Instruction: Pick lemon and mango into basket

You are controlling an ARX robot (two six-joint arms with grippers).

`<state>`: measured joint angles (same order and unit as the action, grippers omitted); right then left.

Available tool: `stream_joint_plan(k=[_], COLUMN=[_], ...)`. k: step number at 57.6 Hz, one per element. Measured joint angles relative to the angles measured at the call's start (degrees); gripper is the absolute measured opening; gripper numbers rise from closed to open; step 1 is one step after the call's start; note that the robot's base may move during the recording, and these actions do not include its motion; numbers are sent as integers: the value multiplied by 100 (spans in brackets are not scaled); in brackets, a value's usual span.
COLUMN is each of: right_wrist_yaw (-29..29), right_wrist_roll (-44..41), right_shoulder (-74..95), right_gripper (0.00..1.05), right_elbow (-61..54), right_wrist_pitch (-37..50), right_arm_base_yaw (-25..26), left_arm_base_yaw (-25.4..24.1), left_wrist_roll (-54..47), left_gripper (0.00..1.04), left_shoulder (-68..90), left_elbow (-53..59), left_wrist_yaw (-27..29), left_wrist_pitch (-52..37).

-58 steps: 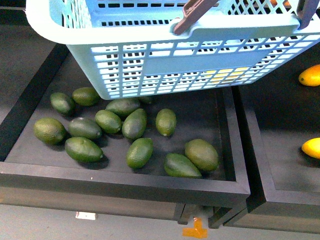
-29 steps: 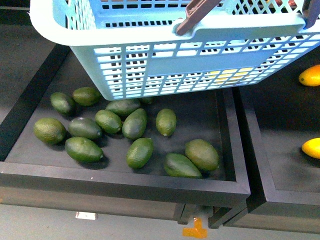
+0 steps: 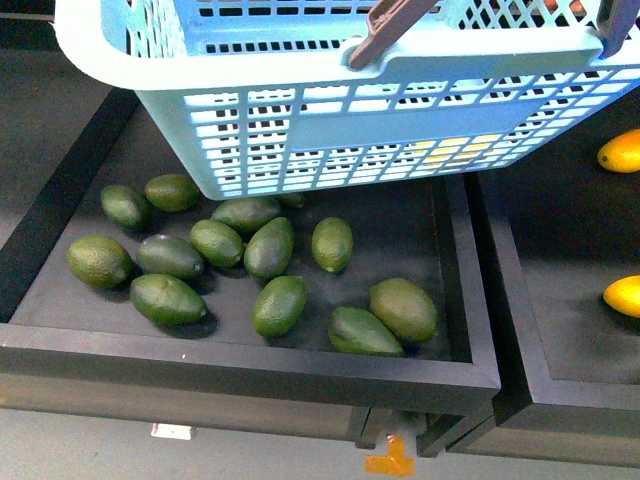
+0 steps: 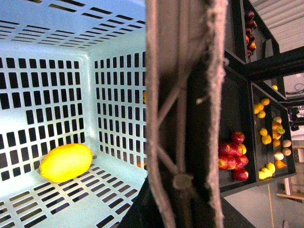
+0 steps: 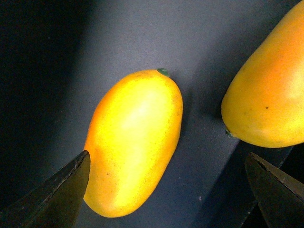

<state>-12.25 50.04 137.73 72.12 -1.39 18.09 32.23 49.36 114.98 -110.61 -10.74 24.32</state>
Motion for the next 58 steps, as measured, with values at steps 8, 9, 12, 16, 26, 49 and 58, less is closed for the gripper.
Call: stream_joint_plan(k=[8,9,12,16,26,49,58], right_wrist_yaw=[-20,-24,-26,-35,-129,-33,155], right_wrist_roll=[22,24,35,42,105,162,-7], right_shoulder=[177,199,267,352,713,872,442], right_gripper=[96,96,96,96,96,58,58], right_elbow=[245,273,387,535,1080,1119,660], right_wrist_pitch=[-131,-146,-188,-254,-485,-262,92], right_arm_base_yaw=[-72,-81,-105,-138,-256,-315,-188], left_arm_base_yaw=[2,2,0,0,0,0,0], left_wrist_roll=[0,0,0,0,0,2,0], left_gripper=[5,5,5,5,5,5,5], left_shoulder=[0,0,0,0,0,0,0], left_elbow=[0,0,0,0,0,0,0], left_wrist_yaw=[-7,-7,-7,-4,-2,-7,0], left_wrist_pitch=[0,0,0,0,0,0,0])
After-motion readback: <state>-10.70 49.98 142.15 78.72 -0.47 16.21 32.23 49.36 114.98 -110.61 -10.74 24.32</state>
